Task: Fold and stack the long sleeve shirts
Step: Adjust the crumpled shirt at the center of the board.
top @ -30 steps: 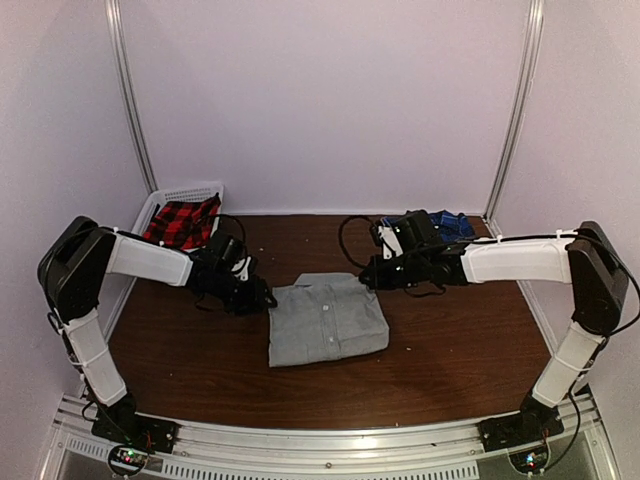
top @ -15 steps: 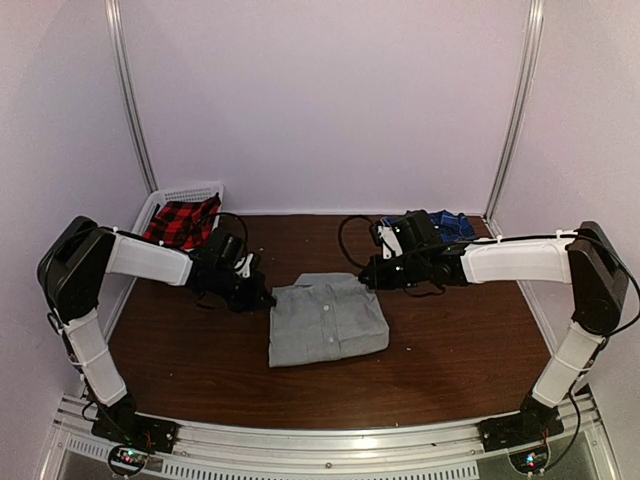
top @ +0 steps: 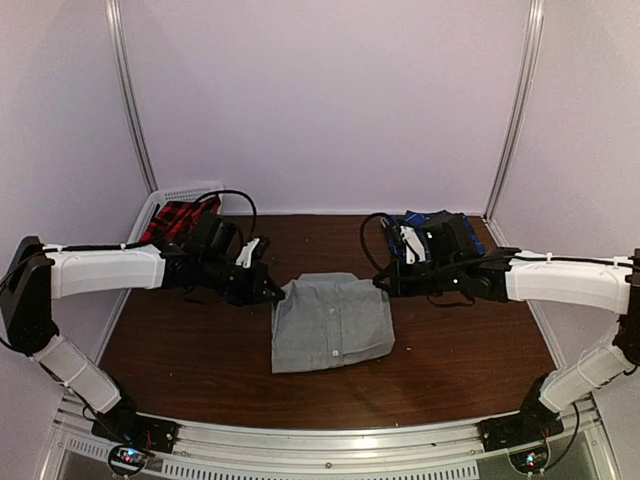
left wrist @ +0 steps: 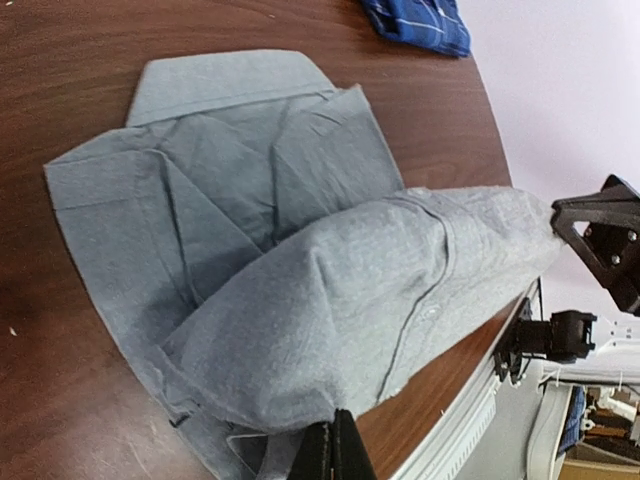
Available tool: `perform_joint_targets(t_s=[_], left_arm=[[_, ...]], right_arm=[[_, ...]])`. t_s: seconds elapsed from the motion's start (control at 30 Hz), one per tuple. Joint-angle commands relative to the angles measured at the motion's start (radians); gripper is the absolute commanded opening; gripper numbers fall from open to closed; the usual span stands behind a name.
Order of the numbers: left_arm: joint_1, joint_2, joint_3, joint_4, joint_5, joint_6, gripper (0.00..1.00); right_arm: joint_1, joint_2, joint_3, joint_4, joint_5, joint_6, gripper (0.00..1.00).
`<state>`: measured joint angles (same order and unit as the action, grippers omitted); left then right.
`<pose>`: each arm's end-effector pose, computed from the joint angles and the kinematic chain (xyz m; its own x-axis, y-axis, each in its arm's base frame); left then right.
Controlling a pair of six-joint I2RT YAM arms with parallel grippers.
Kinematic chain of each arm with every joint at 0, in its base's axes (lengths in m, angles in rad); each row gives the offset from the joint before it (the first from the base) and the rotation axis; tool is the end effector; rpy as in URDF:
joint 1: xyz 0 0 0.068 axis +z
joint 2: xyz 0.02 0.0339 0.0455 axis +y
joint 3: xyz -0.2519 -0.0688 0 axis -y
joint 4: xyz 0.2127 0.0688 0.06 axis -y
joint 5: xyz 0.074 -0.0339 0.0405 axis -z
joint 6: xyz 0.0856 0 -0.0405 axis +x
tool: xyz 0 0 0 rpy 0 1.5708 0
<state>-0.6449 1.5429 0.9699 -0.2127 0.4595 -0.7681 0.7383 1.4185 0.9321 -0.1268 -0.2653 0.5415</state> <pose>0.2415 -0.2292 0.1938 -0.9549 -0.0609 -0.2905 0.1750 0.6750 -0.7167 0.2260 0.2360 0.2260 -0.7812 -0.0384 -0.6230 -0.4731 0.6876 0.5508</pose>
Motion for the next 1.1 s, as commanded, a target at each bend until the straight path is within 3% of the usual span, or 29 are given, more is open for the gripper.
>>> perform_joint_targets(t_s=[0.0,0.33,0.4,0.47,0.6,0.7,0.87,1.07], left_arm=[[-0.087,-0.098,-0.074,-0.075,0.044,0.010,0.00],[-0.375,-0.294,-0.376,-0.043,0.132,-0.126,0.00],[-0.430,-0.305,-0.421,-0.023,0.133,-0.165,0.00],[-0.447,-0.324,-0.451,-0.032,0.125,-0.187,0.03],[-0.444,-0.412,-0.408,-0.156,0.031,-0.185,0.30],[-0.416,-0.471,-0.356,-0.227,-0.065,-0.182,0.40],[-0.265,-0.446,-0.305,-0.260,-0.206,-0.136,0.47],[-0.116,-0.205,-0.198,-0.135,-0.316,-0.026,0.47]], right_arm=[[0.067,-0.129,-0.104,-0.047,-0.012,0.057,0.01],[0.364,-0.438,-0.461,-0.064,0.025,0.334,0.02],[0.408,-0.476,-0.507,-0.079,0.039,0.381,0.04],[0.436,-0.501,-0.519,-0.129,0.065,0.406,0.14],[0.446,-0.548,-0.460,-0.295,0.166,0.409,0.47],[0.442,-0.561,-0.397,-0.369,0.283,0.396,0.65],[0.345,-0.422,-0.323,-0.281,0.365,0.308,0.69],[0.164,-0.194,-0.249,-0.071,0.326,0.165,0.68]])
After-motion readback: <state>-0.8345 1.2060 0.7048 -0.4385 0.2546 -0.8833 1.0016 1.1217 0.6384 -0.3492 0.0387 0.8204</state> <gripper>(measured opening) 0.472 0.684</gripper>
